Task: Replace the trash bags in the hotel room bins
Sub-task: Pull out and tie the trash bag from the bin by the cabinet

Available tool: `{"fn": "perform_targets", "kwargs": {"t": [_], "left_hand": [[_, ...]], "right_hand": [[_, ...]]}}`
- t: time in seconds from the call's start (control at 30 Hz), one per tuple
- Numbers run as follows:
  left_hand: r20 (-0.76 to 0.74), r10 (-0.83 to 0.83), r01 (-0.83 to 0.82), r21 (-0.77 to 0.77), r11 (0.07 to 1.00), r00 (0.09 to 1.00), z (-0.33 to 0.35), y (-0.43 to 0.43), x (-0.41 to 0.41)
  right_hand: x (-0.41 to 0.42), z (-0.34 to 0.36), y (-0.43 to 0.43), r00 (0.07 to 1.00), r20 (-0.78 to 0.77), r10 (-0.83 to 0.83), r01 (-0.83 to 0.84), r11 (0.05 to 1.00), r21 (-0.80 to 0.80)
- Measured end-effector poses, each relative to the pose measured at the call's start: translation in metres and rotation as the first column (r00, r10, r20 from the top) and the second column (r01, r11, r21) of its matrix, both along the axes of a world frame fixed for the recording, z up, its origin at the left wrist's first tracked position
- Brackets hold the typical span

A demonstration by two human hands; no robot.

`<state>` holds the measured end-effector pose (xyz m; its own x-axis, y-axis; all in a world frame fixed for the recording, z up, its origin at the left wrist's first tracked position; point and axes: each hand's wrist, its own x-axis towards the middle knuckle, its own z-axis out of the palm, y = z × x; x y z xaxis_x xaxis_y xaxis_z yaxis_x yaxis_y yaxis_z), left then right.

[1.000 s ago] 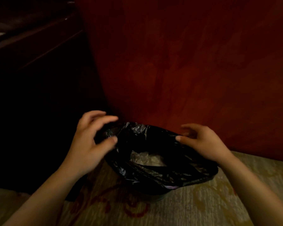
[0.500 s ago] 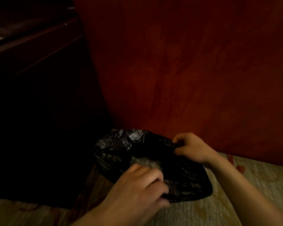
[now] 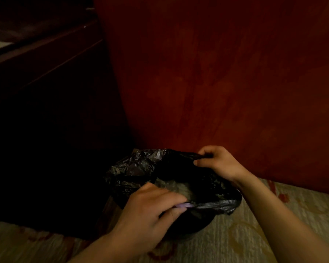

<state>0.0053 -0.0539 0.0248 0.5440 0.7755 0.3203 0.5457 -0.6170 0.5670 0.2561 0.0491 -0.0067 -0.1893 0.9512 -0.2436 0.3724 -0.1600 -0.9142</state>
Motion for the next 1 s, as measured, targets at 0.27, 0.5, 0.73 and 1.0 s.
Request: {"fn": "perform_targets", "kwargs": {"t": [0.27, 0.5, 0.73, 1.0], "left_hand": [[0.410, 0.109, 0.080, -0.418, 0.905, 0.906, 0.017, 0.001, -0.009], [0.366, 0.138, 0.069, -0.500, 0.863, 0.921, 0.021, -0.002, -0.012], [0.607, 0.280, 0.038, -0.456, 0.889, 0.744, 0.040, 0.013, -0.019], [0.605, 0.317, 0.108, -0.560, 0.821, 0.731, 0.045, 0.013, -0.023]], "right_hand": [[-0.004, 0.020, -0.008, 0.968, -0.200, 0.152, -0.170, 0.983, -0.075], [-0.015, 0.014, -0.009, 0.864, 0.350, 0.361, -0.317, 0.931, -0.179], [-0.020, 0.033, -0.025, 0.996, 0.060, -0.062, 0.034, 0.917, 0.397], [-0.013, 0.021, -0.026, 0.875, 0.481, -0.053, 0.006, 0.995, 0.100]]}}
